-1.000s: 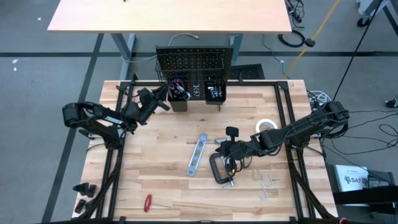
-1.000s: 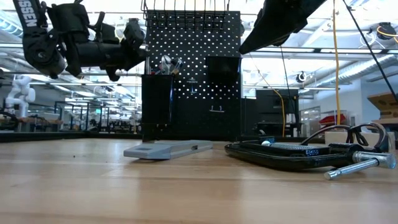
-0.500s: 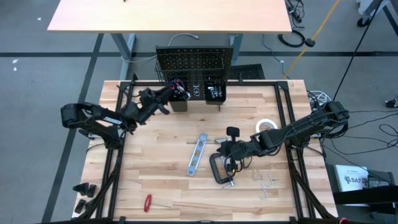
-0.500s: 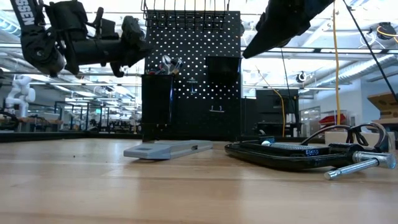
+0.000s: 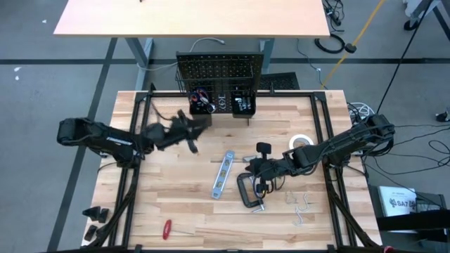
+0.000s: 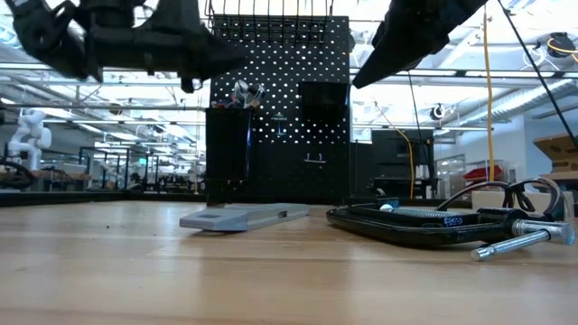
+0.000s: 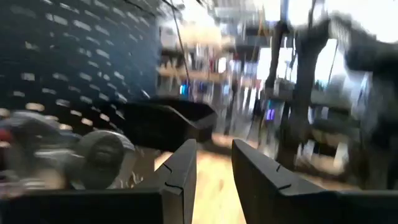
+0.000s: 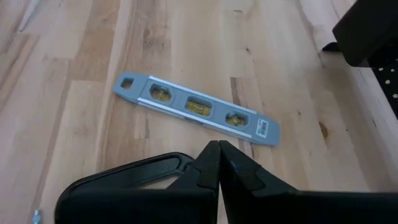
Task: Hang tools onto peg board
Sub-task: Put the magnetic puller pen tool into the left black bin on the peg board
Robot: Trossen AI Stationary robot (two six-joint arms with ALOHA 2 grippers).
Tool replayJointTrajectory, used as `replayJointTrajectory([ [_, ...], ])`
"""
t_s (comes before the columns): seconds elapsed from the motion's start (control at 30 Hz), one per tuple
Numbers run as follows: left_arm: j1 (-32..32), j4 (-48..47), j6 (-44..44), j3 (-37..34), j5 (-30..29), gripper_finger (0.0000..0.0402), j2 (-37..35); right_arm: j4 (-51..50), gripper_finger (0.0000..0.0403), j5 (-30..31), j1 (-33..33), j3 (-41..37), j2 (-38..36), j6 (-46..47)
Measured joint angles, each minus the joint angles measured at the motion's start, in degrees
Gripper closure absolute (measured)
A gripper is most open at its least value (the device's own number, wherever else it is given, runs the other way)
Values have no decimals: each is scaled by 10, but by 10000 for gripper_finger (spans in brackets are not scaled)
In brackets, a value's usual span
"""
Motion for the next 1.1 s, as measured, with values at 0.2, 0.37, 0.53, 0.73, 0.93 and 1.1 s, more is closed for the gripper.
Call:
replayJointTrajectory([
  [0.2, -104, -129, 120, 89, -200, 304, 32, 4, 403, 0, -11, 0, 0, 2],
  [0.37, -134, -202, 169, 171, -333, 304, 106, 5, 403, 0, -13, 0, 0, 3],
  [0.53, -127, -201, 135, 224, -370, 311, 190, 7, 403, 0, -13, 0, 0, 4],
  [0.73, -115, -191, 134, 252, -405, 345, 229, 0, 403, -1, -12, 0, 0, 4],
  [0.93, -84, -177, 133, 256, -414, 383, 233, -1, 403, -2, -12, 0, 0, 4],
  [1.1, -63, -172, 133, 256, -404, 399, 233, -1, 403, -2, -12, 0, 0, 4],
])
